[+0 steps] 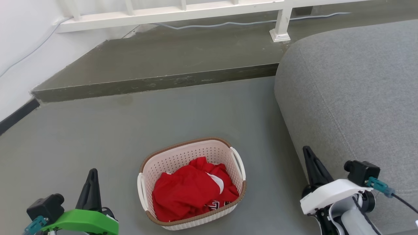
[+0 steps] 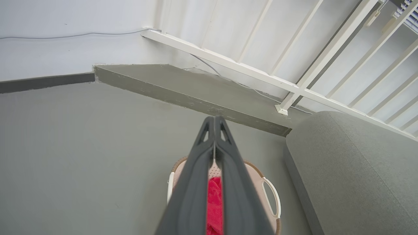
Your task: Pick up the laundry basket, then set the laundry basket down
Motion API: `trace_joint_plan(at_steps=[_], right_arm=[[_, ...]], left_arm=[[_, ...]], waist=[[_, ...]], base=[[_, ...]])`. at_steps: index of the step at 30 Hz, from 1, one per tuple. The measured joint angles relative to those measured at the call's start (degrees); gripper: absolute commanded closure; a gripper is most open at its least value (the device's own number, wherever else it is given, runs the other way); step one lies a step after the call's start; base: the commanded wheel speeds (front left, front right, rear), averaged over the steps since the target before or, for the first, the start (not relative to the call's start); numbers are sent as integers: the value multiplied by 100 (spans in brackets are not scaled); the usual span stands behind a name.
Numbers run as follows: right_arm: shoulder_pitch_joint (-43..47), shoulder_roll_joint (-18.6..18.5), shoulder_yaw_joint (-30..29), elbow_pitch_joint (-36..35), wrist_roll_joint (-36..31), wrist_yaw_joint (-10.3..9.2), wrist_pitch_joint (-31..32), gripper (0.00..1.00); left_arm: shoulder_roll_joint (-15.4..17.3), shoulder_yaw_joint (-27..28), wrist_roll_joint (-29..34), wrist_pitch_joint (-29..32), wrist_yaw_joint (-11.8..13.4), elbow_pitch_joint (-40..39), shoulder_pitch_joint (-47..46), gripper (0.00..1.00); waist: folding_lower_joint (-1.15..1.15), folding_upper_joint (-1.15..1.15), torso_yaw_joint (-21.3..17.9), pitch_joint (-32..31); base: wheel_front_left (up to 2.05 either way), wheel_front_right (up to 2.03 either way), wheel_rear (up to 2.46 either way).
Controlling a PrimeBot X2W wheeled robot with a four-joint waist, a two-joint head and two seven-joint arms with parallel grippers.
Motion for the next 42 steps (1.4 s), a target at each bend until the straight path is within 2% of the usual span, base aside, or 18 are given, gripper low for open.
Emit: trace_joint_plan(at_steps=[42], right_arm=[[-21,32,-1026,-40,3177,282,857,100]], left_arm=[[0,326,-2952,907,-57,203,-244,100]], waist=[[0,0,112,-92]], base=[[0,0,0]])
